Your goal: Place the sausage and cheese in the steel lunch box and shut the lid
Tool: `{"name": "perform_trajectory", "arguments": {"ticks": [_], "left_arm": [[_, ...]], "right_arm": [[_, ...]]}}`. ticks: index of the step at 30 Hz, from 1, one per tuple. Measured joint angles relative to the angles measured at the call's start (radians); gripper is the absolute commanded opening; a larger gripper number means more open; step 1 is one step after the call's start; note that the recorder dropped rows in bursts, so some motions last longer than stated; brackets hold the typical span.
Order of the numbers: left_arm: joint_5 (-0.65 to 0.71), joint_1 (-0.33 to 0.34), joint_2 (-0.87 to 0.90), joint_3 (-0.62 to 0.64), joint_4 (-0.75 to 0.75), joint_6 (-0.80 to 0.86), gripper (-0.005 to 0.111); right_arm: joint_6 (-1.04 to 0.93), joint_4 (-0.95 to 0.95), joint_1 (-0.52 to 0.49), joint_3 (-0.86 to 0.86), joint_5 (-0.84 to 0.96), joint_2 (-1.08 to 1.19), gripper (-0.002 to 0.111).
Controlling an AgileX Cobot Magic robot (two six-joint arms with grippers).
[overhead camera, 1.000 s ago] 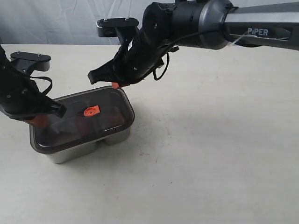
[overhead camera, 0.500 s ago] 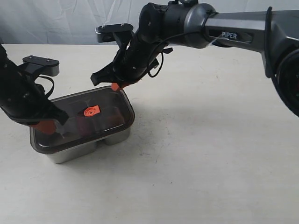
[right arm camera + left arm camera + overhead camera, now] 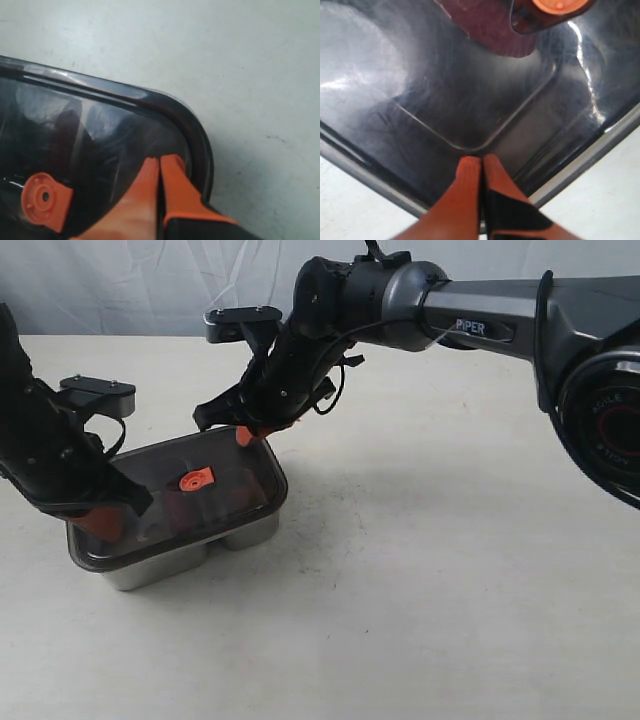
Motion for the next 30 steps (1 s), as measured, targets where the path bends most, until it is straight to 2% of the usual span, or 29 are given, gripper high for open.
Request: {"name": "perform_trajectory", "arguments": {"ticks": [30], "left_arm": [[0.008,0.000,0.035,-0.004,-0.017,0.000,0.000]], "right_arm": [[-0.002,0.016,-0.005,-0.005,0.038,0.001,-0.001]]}}
